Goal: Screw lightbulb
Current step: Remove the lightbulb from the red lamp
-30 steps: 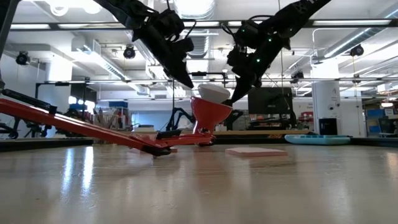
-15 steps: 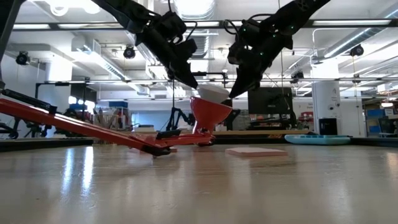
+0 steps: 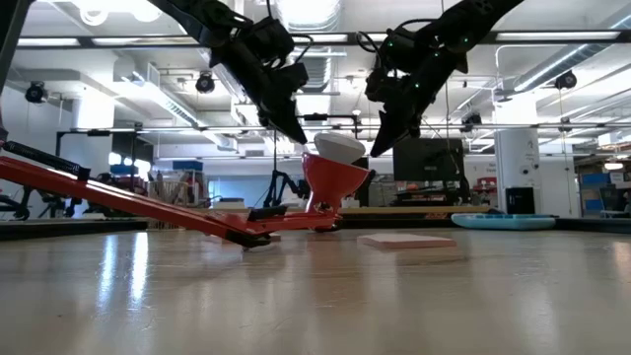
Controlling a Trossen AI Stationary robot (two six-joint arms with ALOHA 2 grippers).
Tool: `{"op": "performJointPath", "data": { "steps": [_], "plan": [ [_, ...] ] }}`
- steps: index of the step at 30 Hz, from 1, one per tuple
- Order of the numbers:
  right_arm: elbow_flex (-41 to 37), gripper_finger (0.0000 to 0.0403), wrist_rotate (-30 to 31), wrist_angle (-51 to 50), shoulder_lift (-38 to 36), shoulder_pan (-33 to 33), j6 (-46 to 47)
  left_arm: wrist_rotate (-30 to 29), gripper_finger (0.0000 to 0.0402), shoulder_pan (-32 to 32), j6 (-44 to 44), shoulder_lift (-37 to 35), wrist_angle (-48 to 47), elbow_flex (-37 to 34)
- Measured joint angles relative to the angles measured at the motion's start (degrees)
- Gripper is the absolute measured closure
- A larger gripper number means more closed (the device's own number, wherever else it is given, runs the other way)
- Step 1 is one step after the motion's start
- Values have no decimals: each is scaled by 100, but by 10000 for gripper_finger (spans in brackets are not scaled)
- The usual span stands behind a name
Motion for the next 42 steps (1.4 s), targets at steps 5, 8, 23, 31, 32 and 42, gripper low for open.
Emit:
{"op": "performJointPath", "data": {
  "steps": [5, 8, 23, 31, 32, 42],
  "plan": [
    [0, 401, -947, -251, -21, 15, 253, -441, 401, 51, 104, 42, 701, 0],
    [0, 401, -1181, -184, 35, 92, 243, -405, 401, 58, 95, 219, 1103, 2],
    [11, 401, -89, 61, 125, -48, 199, -110, 401, -133, 13, 190, 391, 0],
    [155, 401, -229, -500, 77, -19, 377, -729, 401, -48, 141, 18, 359, 0],
    [155, 401, -352, -514, 74, 9, 410, -750, 401, 8, 139, 20, 452, 0],
    [144, 401, -854, -290, 136, 227, 350, 68, 401, 80, 116, 212, 1181, 0]
  ]
}}
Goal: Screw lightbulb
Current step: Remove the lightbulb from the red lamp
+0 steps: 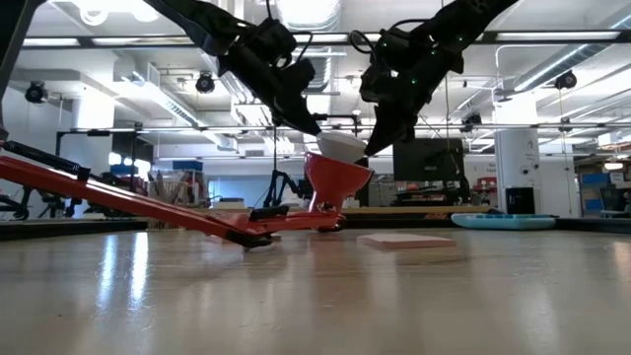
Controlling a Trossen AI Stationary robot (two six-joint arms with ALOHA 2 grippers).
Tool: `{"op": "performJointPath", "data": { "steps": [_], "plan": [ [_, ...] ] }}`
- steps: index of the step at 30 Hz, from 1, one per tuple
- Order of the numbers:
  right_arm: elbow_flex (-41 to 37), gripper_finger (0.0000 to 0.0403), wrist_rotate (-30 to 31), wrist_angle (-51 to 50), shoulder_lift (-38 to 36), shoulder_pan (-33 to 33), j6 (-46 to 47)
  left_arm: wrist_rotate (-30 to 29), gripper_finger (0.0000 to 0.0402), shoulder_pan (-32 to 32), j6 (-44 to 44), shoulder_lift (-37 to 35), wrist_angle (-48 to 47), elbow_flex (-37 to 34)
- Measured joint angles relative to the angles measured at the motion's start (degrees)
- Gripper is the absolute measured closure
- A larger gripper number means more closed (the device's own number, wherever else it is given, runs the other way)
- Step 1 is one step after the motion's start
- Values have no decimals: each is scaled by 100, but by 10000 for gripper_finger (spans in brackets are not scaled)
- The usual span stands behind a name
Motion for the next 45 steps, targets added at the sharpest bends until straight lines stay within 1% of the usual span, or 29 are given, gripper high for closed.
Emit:
{"op": "performJointPath", "data": {
  "steps": [2, 6, 9, 13, 16, 18, 22, 25, 29, 31, 33, 37, 39, 43, 45],
  "plan": [
    [7, 401, 84, -42, 0, -33, -7, 161, 401, -35, -13, -7, -123, 3],
    [74, 401, 686, -47, 0, -69, -73, 225, 401, -88, -27, -103, -485, 7],
    [137, 401, 894, 6, 2, -98, -121, 268, 401, -132, -16, -196, -740, 9],
    [236, 401, 893, -199, -6, -102, -116, 198, 401, -119, 49, -362, -801, -2],
    [294, 401, 847, -531, -51, -57, 0, -111, 401, -9, 117, -442, -620, -2],
    [310, 401, 810, -634, -77, -7, 116, -210, 401, 81, 125, -416, -439, -2],
    [306, 401, 326, -719, -54, 87, 191, -201, 401, 224, 105, -212, 4, 0],
    [306, 401, 246, -669, 0, 158, 176, 71, 401, 249, 91, -21, 17, 0],
    [299, 401, 245, -586, 59, 165, 152, 832, 401, 206, 176, 119, -31, 0],
    [299, 401, 263, -578, 91, 164, 98, 899, 401, 164, 213, 136, -41, 0],
    [296, 401, 439, -571, 96, 157, 10, 893, 401, 122, 263, 119, -135, 0],
    [295, 401, 1078, -536, 96, 134, -201, 946, 401, 45, 275, 9, -562, 0],
    [295, 401, 1298, -505, 96, 97, -211, 1017, 401, 15, 278, -42, -766, 0],
    [302, 401, 1343, -534, 87, 50, -237, 964, 401, 6, 281, -121, -924, 0],
    [302, 401, 1336, -643, 87, 57, -172, 711, 401, 23, 281, -141, -872, 0]
  ]
}}
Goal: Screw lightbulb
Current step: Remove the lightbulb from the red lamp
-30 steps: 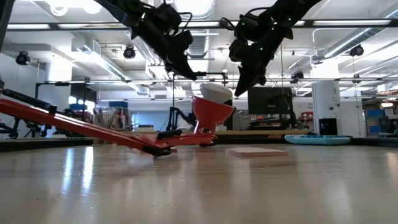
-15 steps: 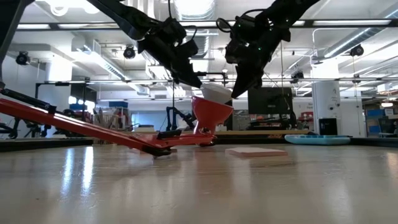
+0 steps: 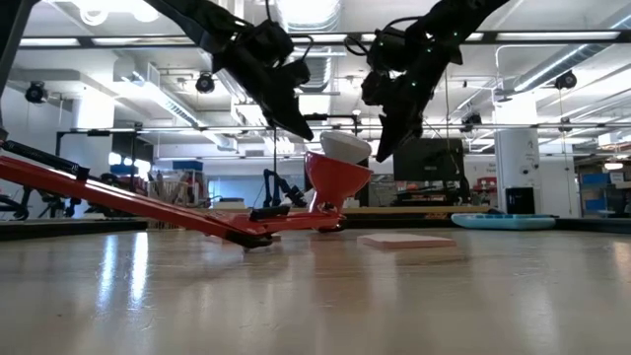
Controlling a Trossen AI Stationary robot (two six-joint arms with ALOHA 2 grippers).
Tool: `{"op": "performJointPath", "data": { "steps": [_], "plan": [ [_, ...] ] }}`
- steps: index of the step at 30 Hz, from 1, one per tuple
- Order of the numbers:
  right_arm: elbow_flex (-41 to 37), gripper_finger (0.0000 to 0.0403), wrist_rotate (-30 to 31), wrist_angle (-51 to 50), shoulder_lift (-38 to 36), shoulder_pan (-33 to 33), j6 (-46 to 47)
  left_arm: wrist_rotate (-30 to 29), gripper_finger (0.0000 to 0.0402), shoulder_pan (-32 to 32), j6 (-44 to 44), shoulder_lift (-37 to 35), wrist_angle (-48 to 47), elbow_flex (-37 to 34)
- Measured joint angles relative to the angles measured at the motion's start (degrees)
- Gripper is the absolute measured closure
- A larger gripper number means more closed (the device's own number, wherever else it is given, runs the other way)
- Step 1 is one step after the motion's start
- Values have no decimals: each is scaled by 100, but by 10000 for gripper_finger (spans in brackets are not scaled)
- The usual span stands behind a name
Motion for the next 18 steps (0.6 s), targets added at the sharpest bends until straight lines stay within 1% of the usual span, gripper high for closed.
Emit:
{"op": "performJointPath", "data": {
  "steps": [1, 3, 5, 7, 13, 15, 18],
  "plan": [
    [0, 401, -47, -56, 0, 6, 32, -166, 401, 17, 2, -2, 68, 0],
    [0, 401, -350, -215, 0, 18, 101, -474, 401, 56, 4, -2, 247, 0],
    [-8, 401, -688, -157, 21, 54, 149, -518, 401, 98, -5, 26, 465, 0],
    [-31, 401, -817, -114, 52, 105, 145, -504, 401, 113, -26, 86, 662, 0],
    [-33, 401, -840, 64, 127, 145, -10, -470, 401, -52, 48, 195, 669, -2],
    [-32, 401, -681, 52, 127, 110, -65, -469, 401, -127, 86, 191, 567, 0],
    [-23, 401, -240, 101, 92, 32, -169, -457, 401, -227, 159, 171, 296, 0]
  ]
}}
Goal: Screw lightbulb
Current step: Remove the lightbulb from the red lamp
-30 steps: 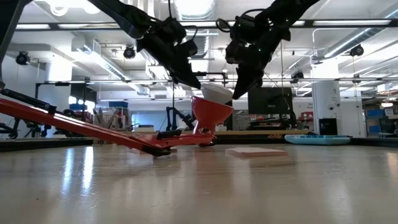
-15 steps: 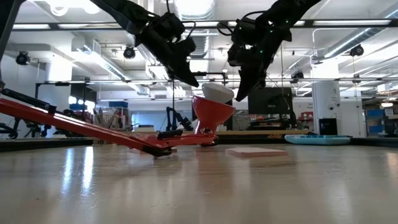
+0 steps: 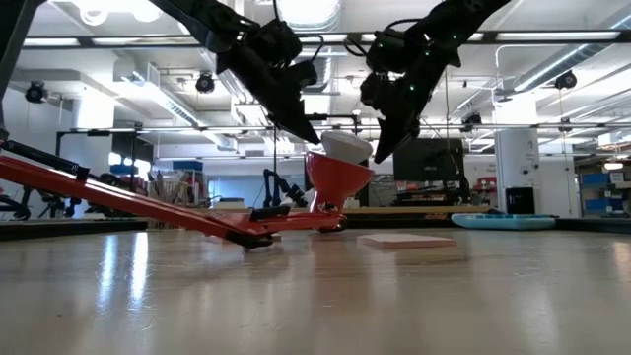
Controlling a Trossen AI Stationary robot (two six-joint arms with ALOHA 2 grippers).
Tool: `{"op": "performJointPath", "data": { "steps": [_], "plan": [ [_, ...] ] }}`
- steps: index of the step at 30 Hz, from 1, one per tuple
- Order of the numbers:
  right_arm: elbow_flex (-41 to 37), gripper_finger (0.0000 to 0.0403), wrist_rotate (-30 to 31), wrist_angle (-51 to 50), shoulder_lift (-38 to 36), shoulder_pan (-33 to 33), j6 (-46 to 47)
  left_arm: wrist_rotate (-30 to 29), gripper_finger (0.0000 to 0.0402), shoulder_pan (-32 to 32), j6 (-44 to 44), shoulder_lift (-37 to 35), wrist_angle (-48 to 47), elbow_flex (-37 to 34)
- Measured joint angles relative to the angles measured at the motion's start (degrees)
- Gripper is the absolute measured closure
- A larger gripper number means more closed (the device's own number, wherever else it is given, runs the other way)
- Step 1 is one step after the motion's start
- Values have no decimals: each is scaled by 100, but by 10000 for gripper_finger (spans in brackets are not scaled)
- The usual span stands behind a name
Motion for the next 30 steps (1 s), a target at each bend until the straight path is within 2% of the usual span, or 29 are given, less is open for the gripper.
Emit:
{"op": "performJointPath", "data": {
  "steps": [4, 8, 12, 16, 20, 23, 30],
  "plan": [
    [3, 401, 683, -57, -76, -160, -52, 34, 401, -51, 62, -46, -279, 0],
    [3, 401, 684, -281, -192, -199, 82, -137, 401, 5, 62, -88, -320, 0],
    [8, 401, 274, -479, -275, -103, 278, -645, 401, 80, 41, -88, 5, 0],
    [-23, 401, -505, -338, -275, 25, 223, -627, 401, 142, -99, 0, 675, 0],
    [-64, 401, -523, 74, -251, 119, 143, -612, 401, 84, -115, 149, 736, 0],
    [-71, 401, -499, 128, -247, 104, 44, -493, 401, 37, -119, 173, 440, 0],
    [-71, 401, 600, 232, -247, -95, -117, -293, 401, -209, -119, -48, -188, -7]
  ]
}}
